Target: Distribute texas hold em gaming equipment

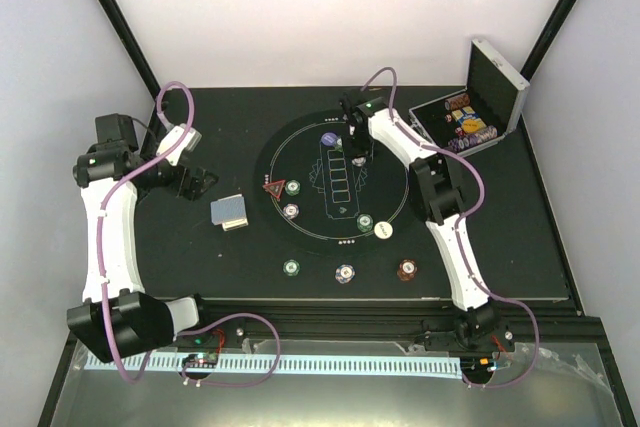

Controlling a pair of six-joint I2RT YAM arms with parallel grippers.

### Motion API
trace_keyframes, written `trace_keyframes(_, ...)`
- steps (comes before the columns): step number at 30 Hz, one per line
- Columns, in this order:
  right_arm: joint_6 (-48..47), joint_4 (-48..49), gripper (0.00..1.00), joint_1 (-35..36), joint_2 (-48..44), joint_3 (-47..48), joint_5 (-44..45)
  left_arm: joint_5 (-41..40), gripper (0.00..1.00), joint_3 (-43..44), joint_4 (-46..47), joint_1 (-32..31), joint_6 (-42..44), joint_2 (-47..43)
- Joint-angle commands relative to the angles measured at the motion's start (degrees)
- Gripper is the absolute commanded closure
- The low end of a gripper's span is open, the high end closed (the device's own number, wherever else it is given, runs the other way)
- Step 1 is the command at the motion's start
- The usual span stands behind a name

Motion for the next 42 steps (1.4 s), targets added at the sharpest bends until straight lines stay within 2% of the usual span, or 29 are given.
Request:
trace_keyframes(1, -0.3, -2.0, 0.66, -1.6, 1.6, 4.1, -1.6, 2.3, 0.01, 0.3, 1.4, 0.3, 1.6, 1.0)
trace_keyframes(6, 0.7, -0.8, 0.66, -3.5, 3.8, 5.8, -2.0, 2.9, 0.01, 0.1, 1.8, 0.3, 1.7, 1.7)
trace_keyframes(12, 2.3, -0.6, 0.66, -4.6, 8.3, 12.8, -2.1, 3.1, 0.01, 0.0, 2.6, 0.2, 1.5, 2.5)
trace_keyframes(18, 4.8, 2.2, 0.63, -5.4, 10.1, 13.8, -3.4, 2.9, 0.01, -0.3, 3.1, 0.3, 1.5, 3.3)
trace_keyframes(24, 5.7, 2.9, 0.48, -5.5, 10.7, 14.3, -5.4, 2.9, 0.01, -0.1, 3.4, 0.2, 1.3, 3.4)
trace_keyframes(27, 5.9, 3.0, 0.38, -5.7, 9.0, 14.2, -4.9, 2.9, 0.01, 0.0, 3.2, 0.3, 1.2, 3.2)
trace_keyframes(32, 5.9, 2.1, 0.34, -6.6, 3.8, 13.5, -4.1, 3.1, 0.01, -0.1, 2.7, 0.3, 1.1, 2.5)
trace_keyframes(38, 4.7, 2.4, 0.32, -6.6, -8.4, 3.4, -2.1, 3.3, 0.01, 0.2, 2.1, 0.2, 1.0, 1.4)
trace_keyframes(42, 4.5, 7.1, 0.31, -5.4, -21.5, -14.0, -1.7, 3.4, 0.01, 0.3, 1.6, 0.3, 0.9, 0.7)
